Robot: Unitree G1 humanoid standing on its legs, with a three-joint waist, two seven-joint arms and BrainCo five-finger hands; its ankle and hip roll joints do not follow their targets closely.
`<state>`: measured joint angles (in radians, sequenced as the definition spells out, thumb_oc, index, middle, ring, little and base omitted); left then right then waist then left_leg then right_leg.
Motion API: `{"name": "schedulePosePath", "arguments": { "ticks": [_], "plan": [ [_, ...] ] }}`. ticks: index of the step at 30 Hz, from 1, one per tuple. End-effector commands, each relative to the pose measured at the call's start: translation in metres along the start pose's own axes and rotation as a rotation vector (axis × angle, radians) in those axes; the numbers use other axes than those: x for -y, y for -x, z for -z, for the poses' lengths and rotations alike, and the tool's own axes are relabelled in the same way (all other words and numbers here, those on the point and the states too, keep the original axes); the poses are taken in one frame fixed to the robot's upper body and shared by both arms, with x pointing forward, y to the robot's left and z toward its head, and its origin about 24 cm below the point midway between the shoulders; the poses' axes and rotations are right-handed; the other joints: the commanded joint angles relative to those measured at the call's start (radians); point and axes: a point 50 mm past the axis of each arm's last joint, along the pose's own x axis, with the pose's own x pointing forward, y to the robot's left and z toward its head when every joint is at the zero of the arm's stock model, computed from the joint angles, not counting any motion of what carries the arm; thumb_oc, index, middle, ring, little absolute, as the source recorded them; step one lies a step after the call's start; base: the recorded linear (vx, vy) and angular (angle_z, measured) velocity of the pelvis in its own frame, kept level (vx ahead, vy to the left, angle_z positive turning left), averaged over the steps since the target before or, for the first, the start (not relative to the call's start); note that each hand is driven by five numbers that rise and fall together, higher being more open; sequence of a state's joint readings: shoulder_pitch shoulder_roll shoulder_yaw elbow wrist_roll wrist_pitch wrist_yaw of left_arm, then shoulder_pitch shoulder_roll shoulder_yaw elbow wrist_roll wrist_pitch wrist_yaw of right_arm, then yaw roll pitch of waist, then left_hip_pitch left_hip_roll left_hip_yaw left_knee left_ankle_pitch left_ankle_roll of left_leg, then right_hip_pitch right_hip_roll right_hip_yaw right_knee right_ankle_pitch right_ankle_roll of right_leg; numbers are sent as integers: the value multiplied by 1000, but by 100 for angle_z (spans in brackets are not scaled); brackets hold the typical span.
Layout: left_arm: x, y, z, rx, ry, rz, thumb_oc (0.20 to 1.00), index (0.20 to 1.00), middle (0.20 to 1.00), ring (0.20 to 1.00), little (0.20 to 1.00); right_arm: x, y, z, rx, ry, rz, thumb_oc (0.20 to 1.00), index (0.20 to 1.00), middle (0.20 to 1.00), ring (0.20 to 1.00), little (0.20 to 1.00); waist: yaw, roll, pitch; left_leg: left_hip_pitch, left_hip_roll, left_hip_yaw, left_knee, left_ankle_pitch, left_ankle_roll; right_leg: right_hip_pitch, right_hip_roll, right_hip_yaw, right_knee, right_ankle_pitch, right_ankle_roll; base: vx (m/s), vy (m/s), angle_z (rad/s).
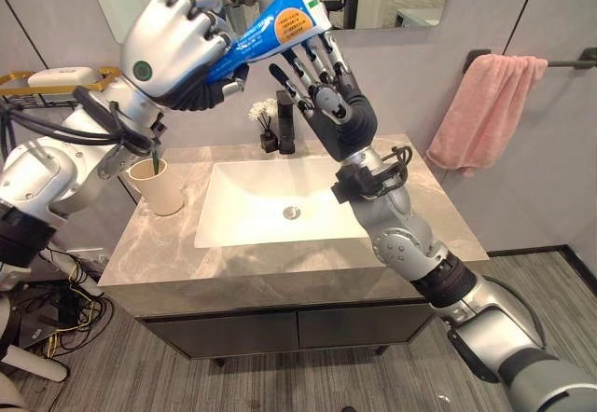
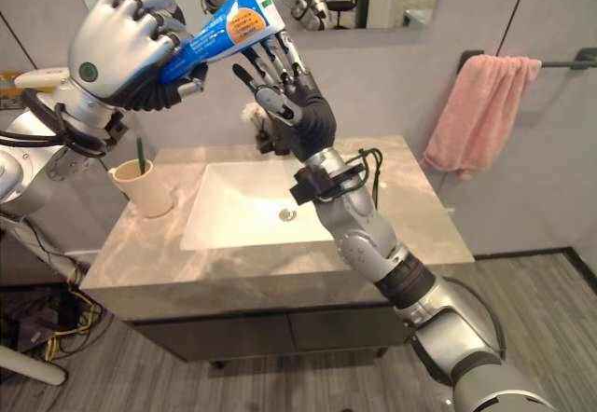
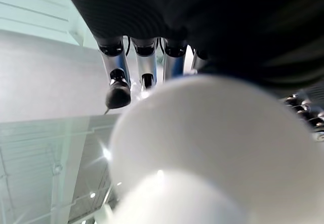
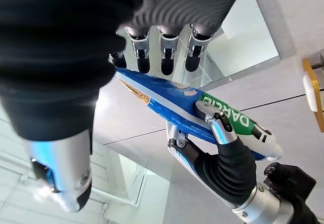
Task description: Put brush and paste in cup on sink, flatten towel.
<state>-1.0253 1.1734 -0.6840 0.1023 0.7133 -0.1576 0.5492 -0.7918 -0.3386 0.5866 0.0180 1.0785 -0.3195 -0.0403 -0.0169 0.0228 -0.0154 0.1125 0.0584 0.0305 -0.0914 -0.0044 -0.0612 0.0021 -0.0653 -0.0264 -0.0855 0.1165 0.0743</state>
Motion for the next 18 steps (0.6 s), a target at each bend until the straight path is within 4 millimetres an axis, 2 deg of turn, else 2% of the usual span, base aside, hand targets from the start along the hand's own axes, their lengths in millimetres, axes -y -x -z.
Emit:
{"name": "schedulePosePath", "arguments": {
  "ticks": [1, 8, 18],
  "plan": [
    [-27, -17, 33, -90, -119, -85, 200, 200, 200, 200, 200, -22, -27, -20, 89, 1, -117, 1000, 1000, 1000, 1000, 1000, 15, -38, -26, 15, -17, 23, 4, -10, 3, 64, -67, 4, 9, -39, 70, -18, 2, 4],
    [-20, -12, 32, -115, -109, -86, 200, 200, 200, 200, 200, -20, -28, -19, 109, -25, -68, 1000, 1000, 1000, 1000, 1000, 18, -48, -21, 12, -19, 27, 4, -5, 6, 55, -68, 8, 16, -34, 70, 19, 8, 4],
    [1, -7, 18, -127, -47, -51, 200, 200, 200, 200, 200, -11, -26, -11, 108, -55, 58, 1000, 1000, 1000, 1000, 1000, 14, -54, -23, 17, -24, 28, 4, -14, 14, 50, -69, 13, 27, -40, 70, 0, 0, 0]
  ]
}}
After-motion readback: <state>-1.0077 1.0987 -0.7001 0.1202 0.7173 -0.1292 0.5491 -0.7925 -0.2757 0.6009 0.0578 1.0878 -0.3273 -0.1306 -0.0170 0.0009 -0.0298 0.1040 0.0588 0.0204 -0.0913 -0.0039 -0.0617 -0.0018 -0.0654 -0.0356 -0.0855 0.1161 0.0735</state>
